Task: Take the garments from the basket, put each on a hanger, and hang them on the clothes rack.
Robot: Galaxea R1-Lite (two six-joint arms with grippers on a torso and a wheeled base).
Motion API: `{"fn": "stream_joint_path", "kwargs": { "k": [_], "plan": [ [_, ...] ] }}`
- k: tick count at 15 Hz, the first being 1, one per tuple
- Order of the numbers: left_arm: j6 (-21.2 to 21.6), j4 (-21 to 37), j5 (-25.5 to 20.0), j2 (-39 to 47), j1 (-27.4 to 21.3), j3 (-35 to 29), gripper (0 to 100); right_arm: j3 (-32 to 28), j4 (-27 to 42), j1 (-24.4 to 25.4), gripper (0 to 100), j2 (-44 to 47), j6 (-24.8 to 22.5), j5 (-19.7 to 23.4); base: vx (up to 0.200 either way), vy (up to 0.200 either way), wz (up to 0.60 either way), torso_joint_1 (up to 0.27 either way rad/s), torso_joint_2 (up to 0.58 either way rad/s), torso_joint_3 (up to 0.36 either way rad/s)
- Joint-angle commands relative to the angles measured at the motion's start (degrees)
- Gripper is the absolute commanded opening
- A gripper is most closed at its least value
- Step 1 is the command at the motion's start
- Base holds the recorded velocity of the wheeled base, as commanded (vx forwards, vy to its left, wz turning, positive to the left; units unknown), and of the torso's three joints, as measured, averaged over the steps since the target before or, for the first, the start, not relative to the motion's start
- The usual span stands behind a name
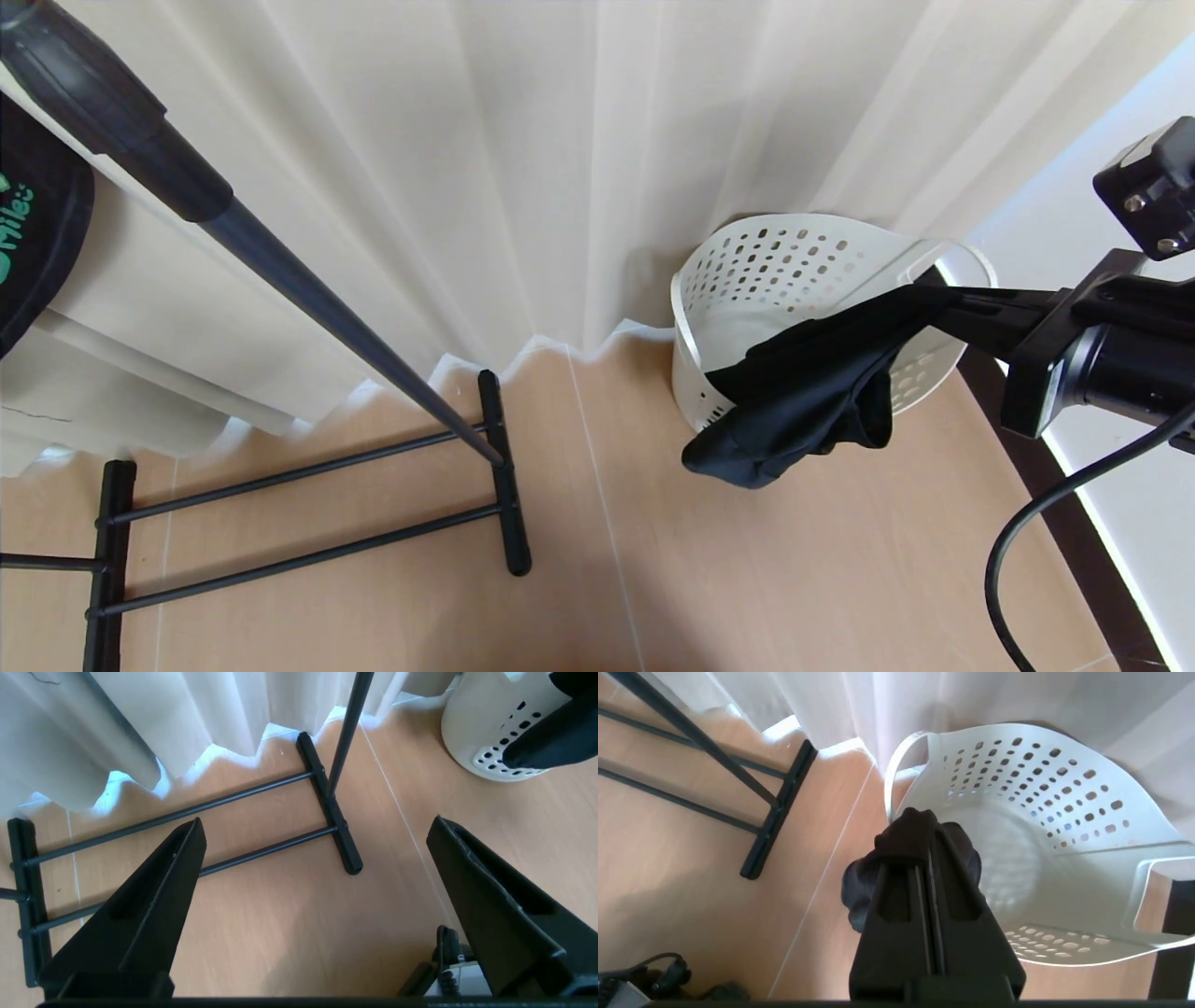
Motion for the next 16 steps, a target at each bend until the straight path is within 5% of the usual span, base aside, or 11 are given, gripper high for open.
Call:
{"fn": "stream_joint_path", "kwargs": {
  "k": [1, 9, 16],
  "plan": [
    [0.0, 0.1, 0.0, 0.0, 0.0, 0.0, 100, 0.5, -0.1, -0.1, 0, 1.2, 0.0, 0.1, 0.0, 0.0, 0.0, -0.002, 0.0, 0.129],
    [-0.2, 0.0, 0.2, 0.0, 0.0, 0.0, 100, 3.4, -3.6, -1.7, 0, 3.4, 0.0, 0.1, 0.0, 0.0, 0.0, 0.002, 0.0, 0.188],
    [-0.3, 0.0, 0.2, 0.0, 0.0, 0.0, 100, 5.7, -8.1, -2.3, 0, 4.9, 0.1, 0.3, 0.0, 0.0, 0.0, 0.076, -0.37, -0.093]
  ]
}}
